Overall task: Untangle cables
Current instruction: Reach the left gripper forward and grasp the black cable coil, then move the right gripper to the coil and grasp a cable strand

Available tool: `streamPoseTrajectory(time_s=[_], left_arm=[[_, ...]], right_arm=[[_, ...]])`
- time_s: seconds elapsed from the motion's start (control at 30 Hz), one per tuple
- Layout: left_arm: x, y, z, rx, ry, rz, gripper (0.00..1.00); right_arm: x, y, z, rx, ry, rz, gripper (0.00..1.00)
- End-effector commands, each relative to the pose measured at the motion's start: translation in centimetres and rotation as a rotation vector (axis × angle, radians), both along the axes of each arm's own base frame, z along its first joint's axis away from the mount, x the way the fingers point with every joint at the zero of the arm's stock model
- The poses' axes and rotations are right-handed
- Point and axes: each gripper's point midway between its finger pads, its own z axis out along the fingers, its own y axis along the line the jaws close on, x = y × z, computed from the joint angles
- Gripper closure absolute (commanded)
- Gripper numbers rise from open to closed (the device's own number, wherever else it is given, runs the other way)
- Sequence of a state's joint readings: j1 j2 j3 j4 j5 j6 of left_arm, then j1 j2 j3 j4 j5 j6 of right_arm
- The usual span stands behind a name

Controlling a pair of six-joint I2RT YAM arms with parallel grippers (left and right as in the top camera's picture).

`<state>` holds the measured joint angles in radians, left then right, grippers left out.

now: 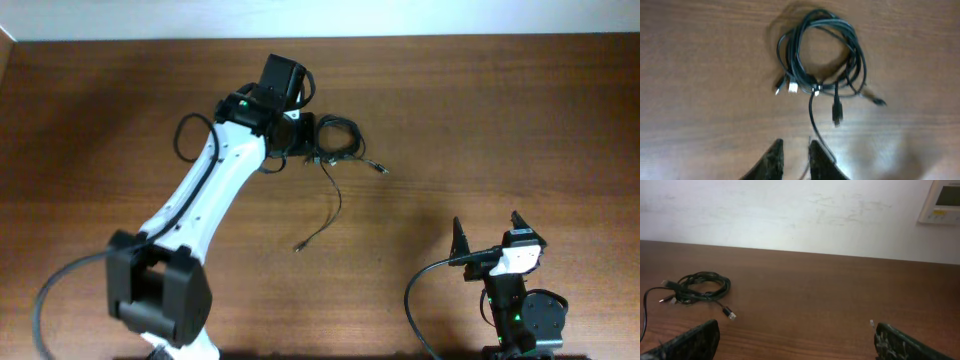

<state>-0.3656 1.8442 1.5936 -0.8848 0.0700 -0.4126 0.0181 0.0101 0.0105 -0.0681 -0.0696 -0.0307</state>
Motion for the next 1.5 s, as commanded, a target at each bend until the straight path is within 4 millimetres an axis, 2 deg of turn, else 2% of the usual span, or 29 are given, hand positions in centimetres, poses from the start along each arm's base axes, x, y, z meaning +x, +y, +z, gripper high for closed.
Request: streamPoseTrajectory(time_s=[0.0,0.1,0.17,0.23,0.3,0.37,0.4,0.47,0.53,0.7,0.77,0.83,0.93,1.0,1.07,1.23,1.3,1.37,1.43,1.47], left_arm=[[1.9,-0.6,-3.2,-0.001,0.018,0.041,0.73],[3.5,-1.2,-6.2,-0.011,0.028,0.069,0.62],[4.6,-1.6,-7.8,-0.015,0.016,0.070,0.60],[5.6,-2.0,-10.2,-0.018,0.012,0.069,0.63],[5.8,-2.1,-12.4,-0.008,0.032,0.070,0.70],[5.8,-2.1,-13.4,-0.003,0.045,0.070,0.88],[5.8,-2.1,-13.4,-0.003,0.045,0.069,0.99],[5.9,-2.2,-12.8,0.000,0.028,0.035,1.00],[5.4,-2.3,-11.9,0.024,0.016,-0.083,1.00],[1.3,1.4,-7.2,0.137,0.078,-0.283,1.00],[-0.2,2.6,-6.1,0.109,0.127,-0.295,1.00],[-1.4,3.0,-6.2,0.065,0.171,-0.353,1.00],[-2.5,3.8,-7.6,0.067,0.220,-0.351,1.00],[-3.1,3.6,-8.6,0.055,0.226,-0.385,1.00],[-2.7,2.7,-8.6,0.010,0.196,-0.395,1.00],[-2.0,2.3,-8.6,0.004,0.167,-0.391,1.00],[-1.9,2.1,-8.5,0.001,0.162,-0.385,1.00],[-1.9,2.0,-8.5,-0.003,0.163,-0.374,1.00],[-2.0,1.5,-8.4,-0.036,0.164,-0.386,1.00],[-2.1,1.3,-8.3,-0.046,0.164,-0.389,1.00]], right_arm=[[0.0,-0.2,-0.2,-0.002,0.003,-0.007,0.02],[0.0,-0.2,-0.2,-0.002,0.003,-0.007,0.01],[0.0,-0.2,-0.2,-0.002,0.003,-0.007,0.01],[0.0,-0.2,-0.2,-0.002,0.003,-0.007,0.02],[0.0,-0.2,-0.2,-0.002,0.003,-0.007,0.02],[0.0,-0.2,-0.2,-0.002,0.003,-0.007,0.02],[0.0,-0.2,-0.2,-0.002,0.003,-0.007,0.01],[0.0,-0.2,-0.2,-0.002,0.003,-0.007,0.02],[0.0,-0.2,-0.2,-0.002,0.003,-0.007,0.02],[0.0,-0.2,-0.2,-0.002,0.003,-0.007,0.01],[0.0,-0.2,-0.2,-0.002,0.003,-0.007,0.01],[0.0,-0.2,-0.2,-0.002,0.003,-0.007,0.01],[0.0,-0.2,-0.2,-0.002,0.003,-0.007,0.02],[0.0,-0.2,-0.2,-0.002,0.003,-0.007,0.02],[0.0,-0.2,-0.2,-0.002,0.003,-0.007,0.01],[0.0,-0.3,-0.1,-0.010,-0.002,-0.013,0.01],[-0.1,0.5,-0.1,-0.002,-0.002,0.032,0.02],[-0.1,1.3,1.1,0.133,-0.034,0.074,0.02],[-1.3,4.5,5.5,0.325,-0.147,0.286,0.01],[-1.7,4.9,6.3,0.357,-0.142,0.310,0.01]])
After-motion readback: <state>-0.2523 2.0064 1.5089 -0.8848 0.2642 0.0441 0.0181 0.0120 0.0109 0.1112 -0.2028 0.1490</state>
